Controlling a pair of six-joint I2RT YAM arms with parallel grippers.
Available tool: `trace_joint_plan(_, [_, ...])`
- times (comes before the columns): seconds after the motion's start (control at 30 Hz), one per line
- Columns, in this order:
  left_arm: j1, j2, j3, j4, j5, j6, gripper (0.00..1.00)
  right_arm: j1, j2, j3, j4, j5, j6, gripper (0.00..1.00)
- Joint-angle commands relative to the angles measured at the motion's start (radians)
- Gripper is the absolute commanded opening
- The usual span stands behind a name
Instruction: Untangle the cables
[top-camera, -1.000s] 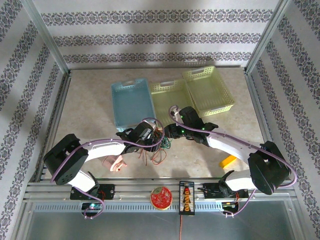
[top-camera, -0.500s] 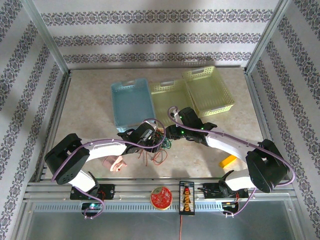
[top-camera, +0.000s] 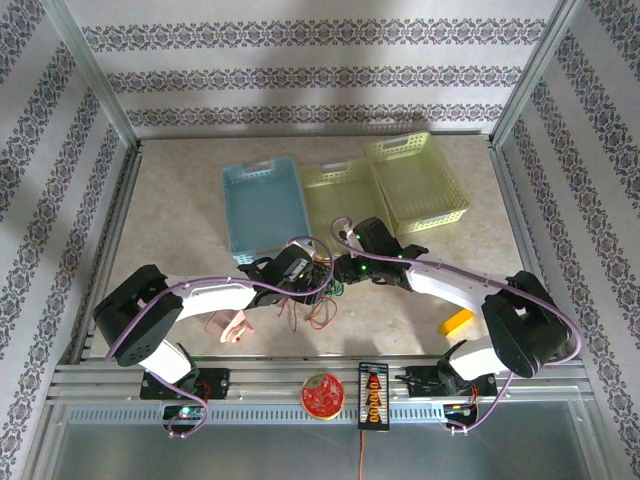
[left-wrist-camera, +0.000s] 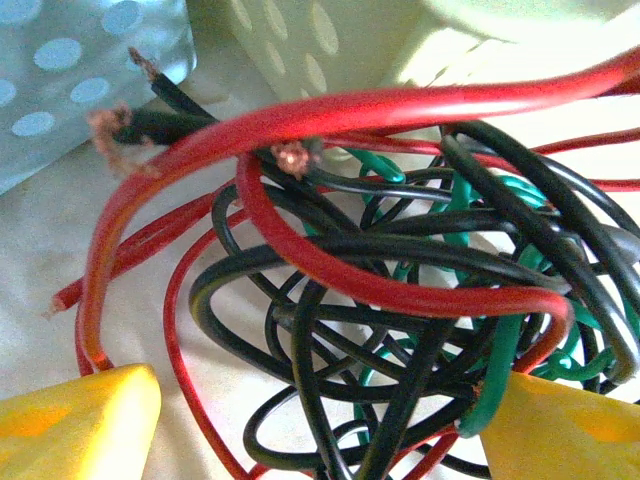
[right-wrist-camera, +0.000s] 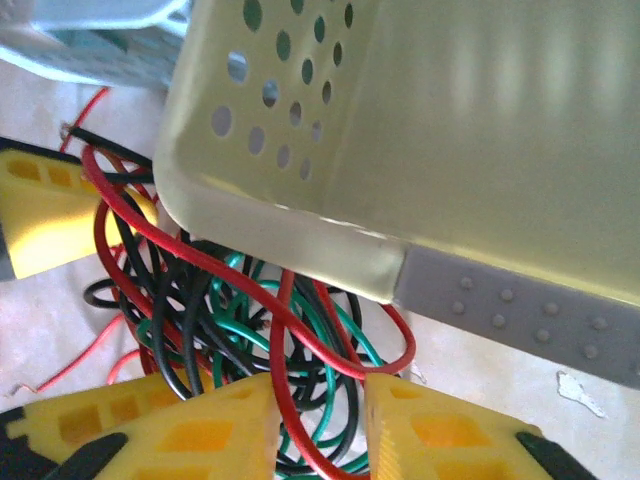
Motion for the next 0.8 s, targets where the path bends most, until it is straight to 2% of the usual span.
trace_joint_plan(0.0, [-0.017, 0.016, 0.017, -0.007, -0.036, 0.015, 0.83, 0.008, 0.006, -0.009, -0.010, 0.018, -0.013, 0.14])
trace_joint_plan(0.07, [-0.017, 0.017, 0.017, -0.008, -0.039, 0.014, 0.83, 0.009, -0.012, -0.013, -0.011, 0.033, -0.012, 0.09])
trace_joint_plan(0.5, [-0.017, 0.059, 0.039, -0.036, -0.061, 0.006, 0.82, 0.016, -0.337, -0.004, -0.030, 0.173, 0.030, 0.05])
trace_joint_plan(0.77, [-0.018, 0.074, 0.048, -0.043, -0.062, 0.007, 0.82, 0.013, -0.458, 0.055, -0.006, 0.280, 0.036, 0.00])
